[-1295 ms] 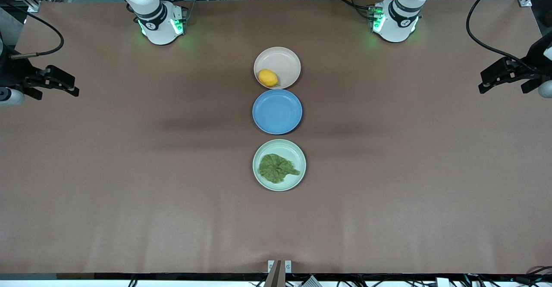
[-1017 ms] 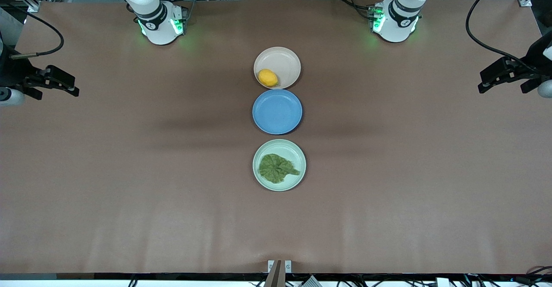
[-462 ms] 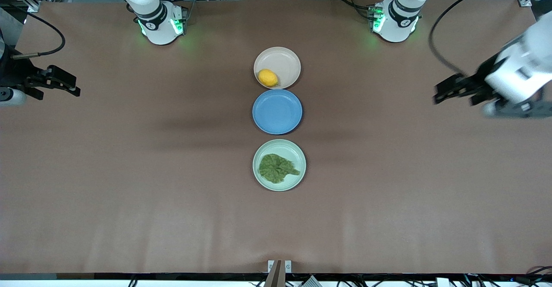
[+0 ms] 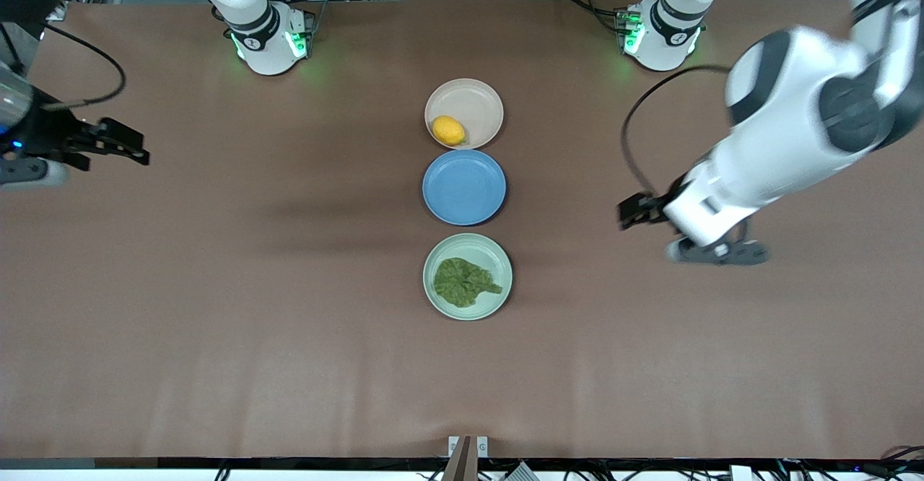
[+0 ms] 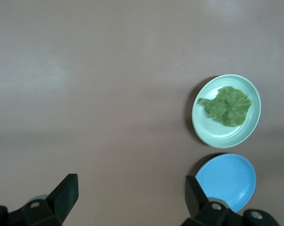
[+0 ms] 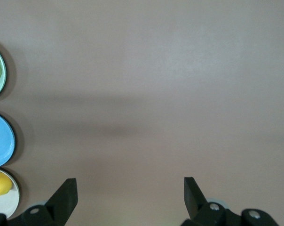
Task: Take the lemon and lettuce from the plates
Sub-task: 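Move the left gripper to the lettuce while the right gripper approaches the lemon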
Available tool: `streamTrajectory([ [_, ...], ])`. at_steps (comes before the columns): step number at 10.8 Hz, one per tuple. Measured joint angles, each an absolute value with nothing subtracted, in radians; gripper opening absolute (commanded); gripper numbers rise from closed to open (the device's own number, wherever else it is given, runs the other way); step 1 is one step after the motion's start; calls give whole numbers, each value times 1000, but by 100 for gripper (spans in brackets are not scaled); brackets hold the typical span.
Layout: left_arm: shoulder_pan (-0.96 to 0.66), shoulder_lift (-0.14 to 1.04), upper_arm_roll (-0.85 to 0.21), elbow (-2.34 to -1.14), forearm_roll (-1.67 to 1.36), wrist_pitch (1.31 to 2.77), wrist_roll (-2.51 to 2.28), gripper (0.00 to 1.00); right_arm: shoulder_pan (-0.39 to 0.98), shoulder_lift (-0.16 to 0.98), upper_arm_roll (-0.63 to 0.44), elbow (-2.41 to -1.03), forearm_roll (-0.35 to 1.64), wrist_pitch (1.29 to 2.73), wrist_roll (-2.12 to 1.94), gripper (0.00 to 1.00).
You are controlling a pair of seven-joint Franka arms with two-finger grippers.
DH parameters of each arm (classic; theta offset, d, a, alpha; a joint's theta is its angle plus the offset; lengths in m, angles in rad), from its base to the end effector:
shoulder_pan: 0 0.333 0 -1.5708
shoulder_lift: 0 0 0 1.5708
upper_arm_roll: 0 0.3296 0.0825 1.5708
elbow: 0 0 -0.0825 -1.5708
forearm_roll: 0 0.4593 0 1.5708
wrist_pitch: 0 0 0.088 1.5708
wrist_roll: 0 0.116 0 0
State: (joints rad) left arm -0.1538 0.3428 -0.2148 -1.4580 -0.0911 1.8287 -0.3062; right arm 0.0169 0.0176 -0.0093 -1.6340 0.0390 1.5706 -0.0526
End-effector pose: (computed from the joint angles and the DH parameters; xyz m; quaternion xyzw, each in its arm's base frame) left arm 0.6988 -0.2574 0.4838 0.9966 -0.0136 -0.0098 0.0812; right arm 0.6310 0.0094 0.5836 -0.9986 -0.0293 0.0400 0.0203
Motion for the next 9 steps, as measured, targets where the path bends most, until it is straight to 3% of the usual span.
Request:
streamTrajectory([
  [6, -345, 579, -216, -1460, 15, 2105, -393, 100, 187, 70, -3, -1739, 55, 1591, 155, 100],
  [9, -370, 698, -215, -1459, 18, 2327, -389, 99, 243, 104, -1, -1792, 142, 1608, 247, 100],
])
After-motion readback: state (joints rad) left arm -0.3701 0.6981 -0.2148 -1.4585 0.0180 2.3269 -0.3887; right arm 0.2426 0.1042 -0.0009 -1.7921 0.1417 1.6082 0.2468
